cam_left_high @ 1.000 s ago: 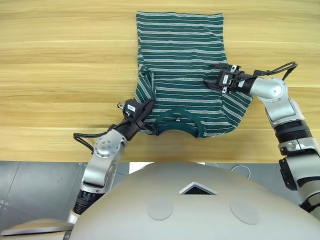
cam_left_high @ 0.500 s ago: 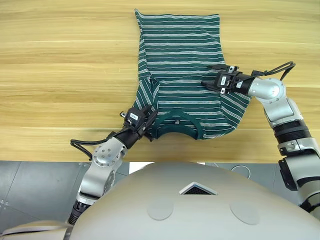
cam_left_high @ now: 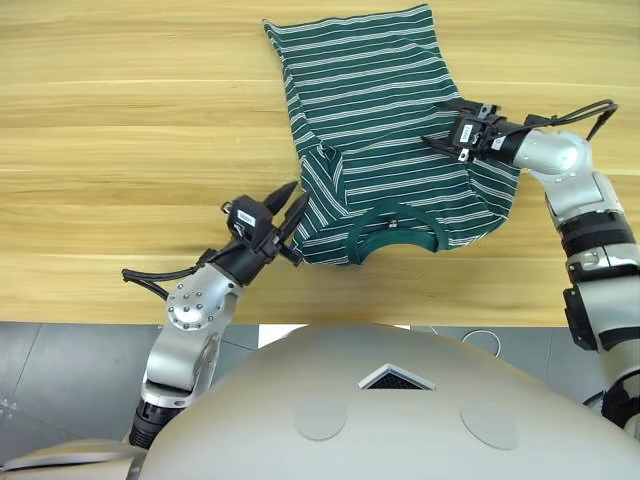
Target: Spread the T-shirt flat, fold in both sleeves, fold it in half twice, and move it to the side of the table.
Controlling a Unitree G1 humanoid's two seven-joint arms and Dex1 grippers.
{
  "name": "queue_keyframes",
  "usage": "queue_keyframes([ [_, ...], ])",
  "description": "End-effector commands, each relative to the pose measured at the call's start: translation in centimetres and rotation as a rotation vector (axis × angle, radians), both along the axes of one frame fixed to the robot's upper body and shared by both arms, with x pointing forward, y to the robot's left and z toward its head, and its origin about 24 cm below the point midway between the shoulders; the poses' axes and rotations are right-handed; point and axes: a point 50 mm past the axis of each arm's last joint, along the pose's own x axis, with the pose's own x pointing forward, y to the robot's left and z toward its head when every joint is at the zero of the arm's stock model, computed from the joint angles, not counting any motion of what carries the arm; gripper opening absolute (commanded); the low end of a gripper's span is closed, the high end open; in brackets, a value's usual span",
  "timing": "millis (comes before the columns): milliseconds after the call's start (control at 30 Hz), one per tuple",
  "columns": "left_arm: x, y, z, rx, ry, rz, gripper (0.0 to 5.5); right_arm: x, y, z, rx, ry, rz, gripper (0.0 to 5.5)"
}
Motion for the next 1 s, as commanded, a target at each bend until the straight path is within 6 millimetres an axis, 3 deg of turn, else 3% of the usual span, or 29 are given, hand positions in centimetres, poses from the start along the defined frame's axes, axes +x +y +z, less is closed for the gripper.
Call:
queue_keyframes([
  [33,-0.9,-0.4,-1.9,0.088,0.016,-0.001,0.98,-3.6,-0.8,4.1,0.222,0.002,0.092,2.81],
  [100,-1.3,-1.5,-2.5,0.081,0.015,-0.004,0.98,-6.1,-2.7,4.3,0.254,0.062,0.051,2.81],
  [267,-2.3,-2.9,-3.9,0.126,0.027,0.003,0.98,-10.1,-9.4,0.8,0.292,0.289,-0.404,2.81],
  [367,-3.1,-2.4,-4.2,0.174,0.036,-0.001,0.98,-12.2,-11.1,-0.1,0.309,0.335,-0.604,2.81],
  [433,-3.9,-2.1,-4.4,0.181,0.059,0.015,0.98,-12.6,-12.0,-0.5,0.328,0.364,-0.678,2.81],
  [533,-4.7,-1.9,-4.8,0.191,0.09,0.048,0.98,-12.0,-11.9,-1.8,0.373,0.45,-0.728,2.81],
  [733,-5.0,-2.0,-4.6,0.19,0.082,0.084,0.98,-10.9,-10.0,-5.3,0.516,0.672,-0.793,2.81],
  [1000,-5.1,-2.2,-4.7,0.183,0.085,0.097,0.98,-9.5,-10.3,-7.1,0.517,0.758,-0.94,2.81],
])
